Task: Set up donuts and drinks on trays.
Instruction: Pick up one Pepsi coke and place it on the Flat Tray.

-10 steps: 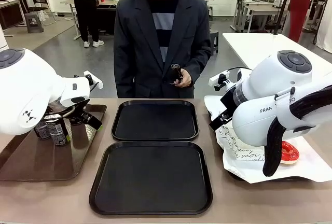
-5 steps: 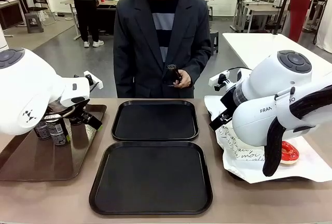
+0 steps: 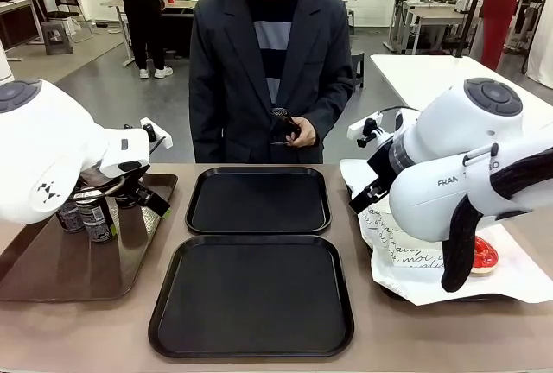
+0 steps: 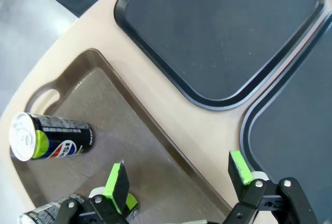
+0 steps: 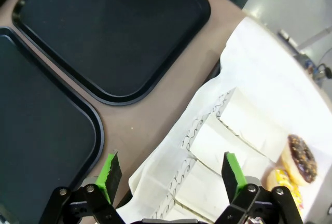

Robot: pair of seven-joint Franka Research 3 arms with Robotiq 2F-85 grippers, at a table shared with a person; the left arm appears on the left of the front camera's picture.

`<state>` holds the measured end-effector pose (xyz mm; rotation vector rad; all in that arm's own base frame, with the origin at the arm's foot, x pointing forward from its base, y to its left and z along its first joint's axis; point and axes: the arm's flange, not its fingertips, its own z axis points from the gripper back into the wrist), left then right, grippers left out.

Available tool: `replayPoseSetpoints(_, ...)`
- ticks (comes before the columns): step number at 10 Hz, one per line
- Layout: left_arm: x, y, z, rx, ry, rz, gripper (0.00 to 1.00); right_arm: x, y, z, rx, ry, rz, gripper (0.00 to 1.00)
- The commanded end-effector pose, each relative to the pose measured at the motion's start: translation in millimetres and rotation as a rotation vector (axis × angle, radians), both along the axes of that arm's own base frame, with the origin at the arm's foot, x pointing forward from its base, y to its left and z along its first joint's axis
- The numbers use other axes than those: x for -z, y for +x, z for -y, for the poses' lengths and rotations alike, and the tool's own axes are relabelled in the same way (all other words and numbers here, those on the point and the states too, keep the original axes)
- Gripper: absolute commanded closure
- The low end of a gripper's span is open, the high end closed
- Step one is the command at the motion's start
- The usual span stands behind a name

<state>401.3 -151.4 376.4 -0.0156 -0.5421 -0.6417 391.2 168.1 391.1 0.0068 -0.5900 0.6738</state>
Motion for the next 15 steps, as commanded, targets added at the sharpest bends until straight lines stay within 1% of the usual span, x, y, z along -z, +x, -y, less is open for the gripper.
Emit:
replayPoseSetpoints(1,-29,-73,-23,0.074,0.055,-0.02,0.0,-19,-73,15,-0.019,-0.079,-0.051,0.0)
replayPoseSetpoints(2,-40,-96,-46,0.121,0.124,-0.099,0.0,-29,-106,28,-0.025,-0.145,-0.146,0.0)
replayPoseSetpoints(3,-43,-116,-62,0.147,0.146,-0.151,0.0,-39,-135,43,0.006,-0.183,-0.22,0.0)
replayPoseSetpoints(4,-42,-140,-73,0.138,0.141,-0.188,0.0,-44,-164,58,0.008,-0.219,-0.316,0.0)
replayPoseSetpoints(5,-44,-147,-83,0.135,0.124,-0.214,0.0,-41,-180,66,-0.009,-0.24,-0.373,0.0)
replayPoseSetpoints(6,-42,-149,-83,0.118,0.101,-0.19,0.0,-36,-183,73,-0.007,-0.242,-0.383,0.0)
replayPoseSetpoints(7,-84,-64,-40,0.128,0.126,-0.21,0.0,-29,-165,76,0.068,-0.364,-0.228,0.0)
replayPoseSetpoints(8,-84,-64,-40,0.128,0.126,-0.21,0.0,-86,-117,37,0.015,-0.249,-0.366,0.0)
replayPoseSetpoints(9,-84,-64,-40,0.128,0.126,-0.21,0.0,-86,-117,37,0.015,-0.249,-0.366,0.0)
replayPoseSetpoints(10,-98,-76,-49,0.125,0.122,-0.222,0.0,-99,-129,47,0.032,-0.297,-0.339,0.0)
replayPoseSetpoints(11,-115,-69,-93,0.08,-0.381,-0.263,0.0,-102,-122,103,0.126,0.086,-0.404,0.0)
replayPoseSetpoints(12,-125,-77,-121,0.071,-0.573,-0.288,0.0,-108,-127,144,0.211,0.24,-0.414,0.0)
replayPoseSetpoints(13,-140,-79,-156,0.043,-0.667,-0.305,0.0,-117,-134,189,0.315,0.382,-0.403,0.0)
replayPoseSetpoints(14,-144,-85,-188,-0.019,-0.747,-0.305,0.0,-122,-142,228,0.328,0.494,-0.413,0.0)
replayPoseSetpoints(15,-140,-83,-218,-0.063,-0.824,-0.329,0.0,-118,-146,268,0.391,0.601,-0.423,0.0)
